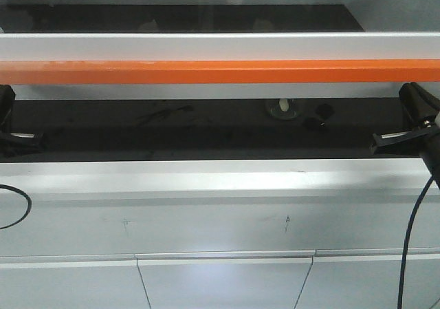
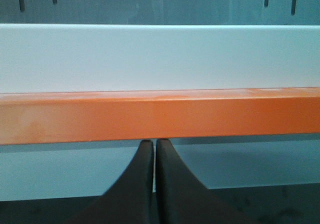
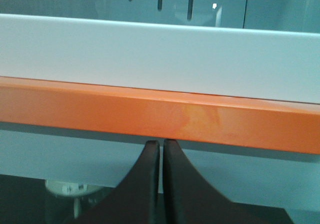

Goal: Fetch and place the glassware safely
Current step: 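Lift the orange handle with both grippers to raise the sash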

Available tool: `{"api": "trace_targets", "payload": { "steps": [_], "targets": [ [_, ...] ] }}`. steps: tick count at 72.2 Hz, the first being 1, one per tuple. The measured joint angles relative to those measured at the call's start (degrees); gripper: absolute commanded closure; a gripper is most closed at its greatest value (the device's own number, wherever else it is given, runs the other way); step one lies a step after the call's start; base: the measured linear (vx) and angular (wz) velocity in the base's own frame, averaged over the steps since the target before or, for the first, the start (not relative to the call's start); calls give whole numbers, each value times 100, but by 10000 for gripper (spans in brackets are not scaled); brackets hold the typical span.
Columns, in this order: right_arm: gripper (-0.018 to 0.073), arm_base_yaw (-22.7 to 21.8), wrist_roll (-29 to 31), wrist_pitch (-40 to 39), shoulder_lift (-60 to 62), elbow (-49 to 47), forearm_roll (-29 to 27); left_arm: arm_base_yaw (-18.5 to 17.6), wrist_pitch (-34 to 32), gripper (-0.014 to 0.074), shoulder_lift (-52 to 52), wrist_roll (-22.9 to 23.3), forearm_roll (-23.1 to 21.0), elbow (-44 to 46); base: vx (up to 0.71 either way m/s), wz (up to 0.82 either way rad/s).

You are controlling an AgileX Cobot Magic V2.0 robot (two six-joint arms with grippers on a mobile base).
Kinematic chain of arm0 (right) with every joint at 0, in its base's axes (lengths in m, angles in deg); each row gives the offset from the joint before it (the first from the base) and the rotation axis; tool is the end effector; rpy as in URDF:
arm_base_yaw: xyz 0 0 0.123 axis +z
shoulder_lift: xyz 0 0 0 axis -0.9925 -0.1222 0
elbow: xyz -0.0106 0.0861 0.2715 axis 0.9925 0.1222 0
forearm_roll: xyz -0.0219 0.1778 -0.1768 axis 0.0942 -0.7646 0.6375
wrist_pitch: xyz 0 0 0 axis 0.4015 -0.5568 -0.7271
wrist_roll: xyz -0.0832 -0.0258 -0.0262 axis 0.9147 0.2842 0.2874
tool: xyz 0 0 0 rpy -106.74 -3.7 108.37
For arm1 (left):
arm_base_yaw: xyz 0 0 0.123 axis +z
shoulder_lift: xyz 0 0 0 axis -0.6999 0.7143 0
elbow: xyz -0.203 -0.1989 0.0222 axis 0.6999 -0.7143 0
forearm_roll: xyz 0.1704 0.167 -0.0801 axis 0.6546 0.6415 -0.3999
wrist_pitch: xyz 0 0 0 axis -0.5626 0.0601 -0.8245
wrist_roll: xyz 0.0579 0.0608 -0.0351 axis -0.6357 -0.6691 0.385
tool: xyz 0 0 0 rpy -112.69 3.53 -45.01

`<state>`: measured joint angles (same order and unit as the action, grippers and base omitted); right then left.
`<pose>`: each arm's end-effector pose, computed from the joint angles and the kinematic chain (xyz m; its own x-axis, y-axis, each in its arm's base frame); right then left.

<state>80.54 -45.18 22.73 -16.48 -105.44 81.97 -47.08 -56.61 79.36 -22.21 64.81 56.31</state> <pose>0.2553 0.0051 0.2448 0.2237 -0.0823 -0.9712 -0.1136 0.9874 -0.1098 0.2462 -0.0124 0.2582 0.2088 -0.0148 -0.9778 0.0577 0.9983 -0.0028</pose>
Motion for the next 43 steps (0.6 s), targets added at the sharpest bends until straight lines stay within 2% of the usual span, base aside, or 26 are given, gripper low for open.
{"api": "trace_targets", "payload": {
  "steps": [23,43],
  "targets": [
    [559,0,-27,598,484,-549,304,0,31,598,-471,0,48,590,0,0],
    [559,0,-86,584,738,-668,361,0,397,598,-543,0,91,658,0,0]
  ]
}}
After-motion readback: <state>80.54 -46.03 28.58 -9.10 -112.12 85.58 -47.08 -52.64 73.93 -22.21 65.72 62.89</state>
